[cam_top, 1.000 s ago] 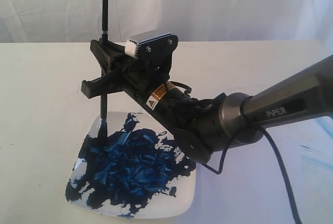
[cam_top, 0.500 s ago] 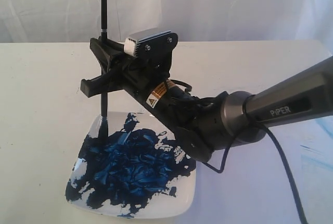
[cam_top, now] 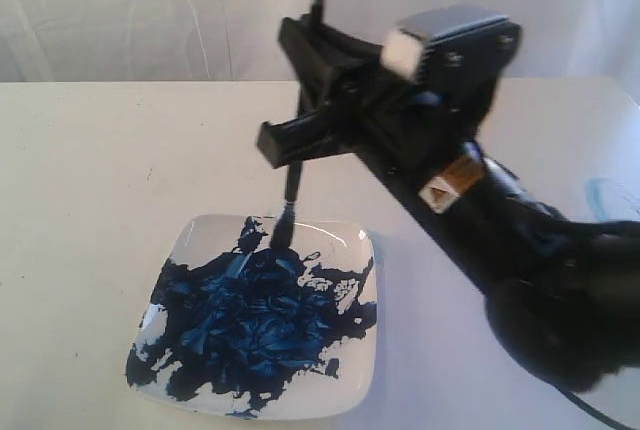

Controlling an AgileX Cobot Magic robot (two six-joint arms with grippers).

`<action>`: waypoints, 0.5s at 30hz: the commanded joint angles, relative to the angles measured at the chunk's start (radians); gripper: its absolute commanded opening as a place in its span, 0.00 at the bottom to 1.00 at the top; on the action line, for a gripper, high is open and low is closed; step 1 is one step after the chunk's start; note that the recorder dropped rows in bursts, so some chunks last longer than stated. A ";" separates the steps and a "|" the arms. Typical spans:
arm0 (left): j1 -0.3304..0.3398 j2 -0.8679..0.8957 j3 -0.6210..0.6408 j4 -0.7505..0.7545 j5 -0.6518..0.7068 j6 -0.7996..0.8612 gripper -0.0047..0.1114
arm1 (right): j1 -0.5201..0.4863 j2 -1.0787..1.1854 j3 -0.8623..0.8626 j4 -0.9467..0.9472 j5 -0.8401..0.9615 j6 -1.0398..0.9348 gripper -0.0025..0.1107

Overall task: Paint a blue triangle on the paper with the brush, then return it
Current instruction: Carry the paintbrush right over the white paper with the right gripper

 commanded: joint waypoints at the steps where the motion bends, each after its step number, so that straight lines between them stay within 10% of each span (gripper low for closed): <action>1: -0.006 -0.004 0.006 -0.008 0.001 -0.006 0.04 | -0.001 -0.240 0.173 0.157 -0.017 -0.056 0.02; 15: -0.006 -0.004 0.006 -0.007 0.001 -0.006 0.04 | -0.003 -0.890 0.189 0.791 0.623 -0.766 0.02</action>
